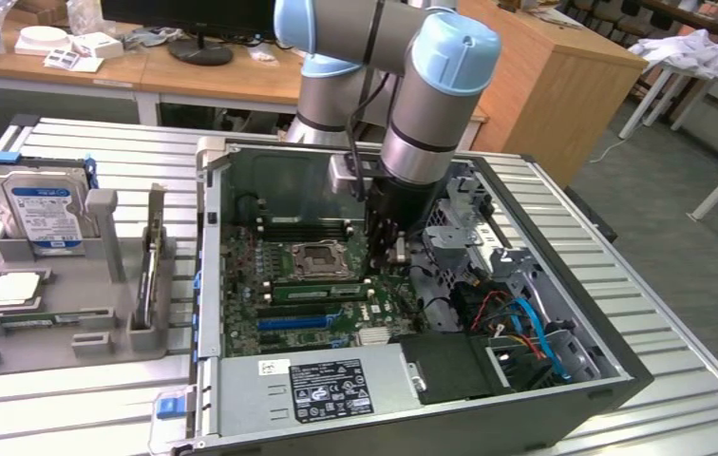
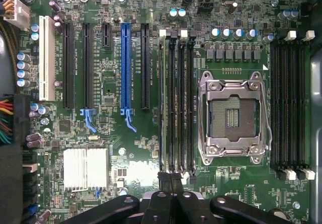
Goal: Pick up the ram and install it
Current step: 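Press down the ram until it locks into place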
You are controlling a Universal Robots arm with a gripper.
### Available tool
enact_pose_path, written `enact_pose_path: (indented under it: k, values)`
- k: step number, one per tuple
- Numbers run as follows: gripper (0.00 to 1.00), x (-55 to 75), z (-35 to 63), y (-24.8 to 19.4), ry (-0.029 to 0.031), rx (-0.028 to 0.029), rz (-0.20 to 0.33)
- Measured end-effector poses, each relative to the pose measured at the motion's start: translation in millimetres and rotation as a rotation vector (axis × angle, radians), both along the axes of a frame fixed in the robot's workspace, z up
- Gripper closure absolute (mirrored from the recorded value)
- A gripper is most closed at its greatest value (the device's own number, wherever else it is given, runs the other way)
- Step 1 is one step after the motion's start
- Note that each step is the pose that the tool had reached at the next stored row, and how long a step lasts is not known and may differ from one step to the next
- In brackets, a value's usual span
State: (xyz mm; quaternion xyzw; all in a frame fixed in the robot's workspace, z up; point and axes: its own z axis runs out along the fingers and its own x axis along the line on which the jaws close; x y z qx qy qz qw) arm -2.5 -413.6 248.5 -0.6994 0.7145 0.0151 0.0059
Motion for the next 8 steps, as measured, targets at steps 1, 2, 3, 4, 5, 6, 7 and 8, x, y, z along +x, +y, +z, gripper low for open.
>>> enact_pose_path:
  k: [1, 2, 3, 4, 5, 6, 7, 8]
  values:
    - [0.90, 0.0, -0.8, 0.0, 0.0000, 0.0000, 0.000]
    - [0.90, 0.0, -1.4, 0.0, 0.0001, 0.0000, 0.000]
    - [0.90, 0.0, -2.1, 0.0, 0.0000, 0.0000, 0.000]
    - [0.90, 0.2, -2.7, 0.0, 0.0000, 0.0001, 0.000]
    - [0.90, 0.4, -3.2, 0.0, 0.0000, 0.0000, 0.000]
    - [0.90, 0.5, -3.7, 0.0, 0.0001, -0.0001, 0.000]
    - [0.90, 0.7, -4.2, 0.0, 0.0001, 0.0000, 0.000]
    - [0.90, 0.8, -4.7, 0.0, 0.0001, -0.0001, 0.000]
